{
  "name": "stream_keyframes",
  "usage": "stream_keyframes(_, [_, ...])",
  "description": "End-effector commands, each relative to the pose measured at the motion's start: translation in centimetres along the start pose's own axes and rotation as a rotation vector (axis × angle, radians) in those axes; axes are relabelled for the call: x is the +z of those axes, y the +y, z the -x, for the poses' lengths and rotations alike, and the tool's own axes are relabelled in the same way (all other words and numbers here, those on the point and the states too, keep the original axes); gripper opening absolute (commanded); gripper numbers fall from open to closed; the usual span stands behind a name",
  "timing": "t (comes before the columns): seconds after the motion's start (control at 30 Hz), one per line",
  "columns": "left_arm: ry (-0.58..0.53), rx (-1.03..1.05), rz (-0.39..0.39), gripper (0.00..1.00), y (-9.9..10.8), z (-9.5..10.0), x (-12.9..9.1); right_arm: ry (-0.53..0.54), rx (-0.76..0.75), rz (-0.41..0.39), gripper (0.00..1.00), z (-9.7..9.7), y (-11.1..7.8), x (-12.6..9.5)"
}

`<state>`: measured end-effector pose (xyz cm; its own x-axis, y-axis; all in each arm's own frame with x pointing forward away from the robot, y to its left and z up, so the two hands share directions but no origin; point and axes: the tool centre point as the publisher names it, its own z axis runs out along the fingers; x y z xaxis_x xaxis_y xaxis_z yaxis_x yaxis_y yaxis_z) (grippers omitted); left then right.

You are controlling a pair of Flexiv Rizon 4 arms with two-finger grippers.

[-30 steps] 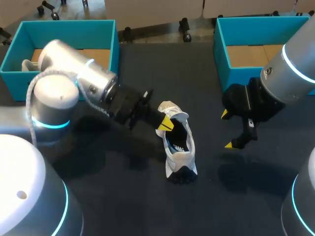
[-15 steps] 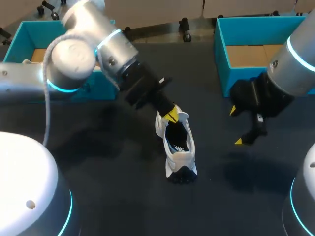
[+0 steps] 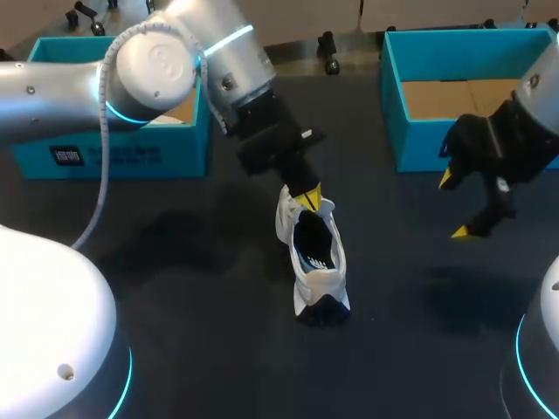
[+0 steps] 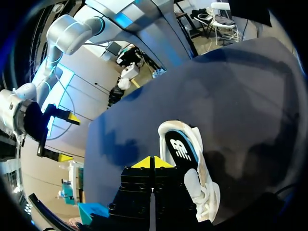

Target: Take the shoe out of the shoebox, open the shoe tongue, remove and reinsert the insole, then place the shoe into the shoebox

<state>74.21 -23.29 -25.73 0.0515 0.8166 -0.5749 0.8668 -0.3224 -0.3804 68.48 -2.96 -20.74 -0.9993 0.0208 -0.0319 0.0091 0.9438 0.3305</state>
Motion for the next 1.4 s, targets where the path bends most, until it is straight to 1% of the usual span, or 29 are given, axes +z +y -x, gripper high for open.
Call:
stream_keyframes(0.03, [0.035, -0.001, -0.002, 0.0, 0.1, 0.2, -0.1, 0.011, -0.017, -0.002, 1.0, -0.1, -1.1, -2.5])
stream_keyframes(0.2, [0.035, -0.001, -0.002, 0.0, 0.1, 0.2, -0.1, 0.036, -0.008, -0.024, 1.0, 0.3, -2.0, -5.0])
stream_keyframes(0.27, [0.035, -0.001, -0.002, 0.0, 0.1, 0.2, -0.1, 0.03, -0.012, -0.025, 1.0, 0.4, -2.3, -5.8])
stream_keyframes(0.37, [0.035, -0.001, -0.002, 0.0, 0.1, 0.2, -0.1, 0.038, -0.016, -0.038, 1.0, 0.5, -2.5, -6.6])
stream_keyframes(0.5, [0.035, -0.001, -0.002, 0.0, 0.1, 0.2, -0.1, 0.028, -0.045, -0.017, 1.0, 0.7, -2.6, -7.3])
stream_keyframes(0.53, [0.035, -0.002, -0.009, 0.0, 0.2, 0.3, -0.1, 0.03, -0.046, -0.019, 1.0, 0.8, -2.6, -7.4])
stream_keyframes(0.6, [0.059, 0.004, 0.01, 0.0, 0.4, 0.3, -0.2, 0.04, -0.062, -0.017, 1.0, 0.9, -2.6, -7.7])
stream_keyframes(0.67, [0.076, 0.003, 0.01, 0.0, 0.7, 0.2, -0.1, 0.043, -0.055, -0.031, 1.0, 0.9, -2.6, -7.8])
stream_keyframes(0.73, [0.092, 0.003, 0.018, 0.0, 0.9, 0.1, 0.0, 0.039, -0.05, -0.022, 1.0, 1.0, -2.6, -7.8])
stream_keyframes(0.9, [0.131, -0.009, 0.01, 0.0, 1.6, 0.1, 0.4, 0.039, -0.05, -0.022, 1.0, 1.0, -2.6, -7.8])
stream_keyframes(1.07, [0.235, -0.003, -0.006, 0.0, 2.2, 0.3, 0.9, 0.039, -0.05, -0.022, 1.0, 1.0, -2.6, -7.8])
stream_keyframes(1.23, [0.298, 0.026, -0.002, 0.0, 2.7, 0.5, 1.4, 0.039, -0.05, -0.022, 1.0, 1.0, -2.6, -7.8])
stream_keyframes(1.4, [0.363, 0.065, 0.003, 0.0, 3.1, 0.2, 2.1, 0.039, -0.05, -0.022, 1.0, 1.0, -2.6, -7.8])
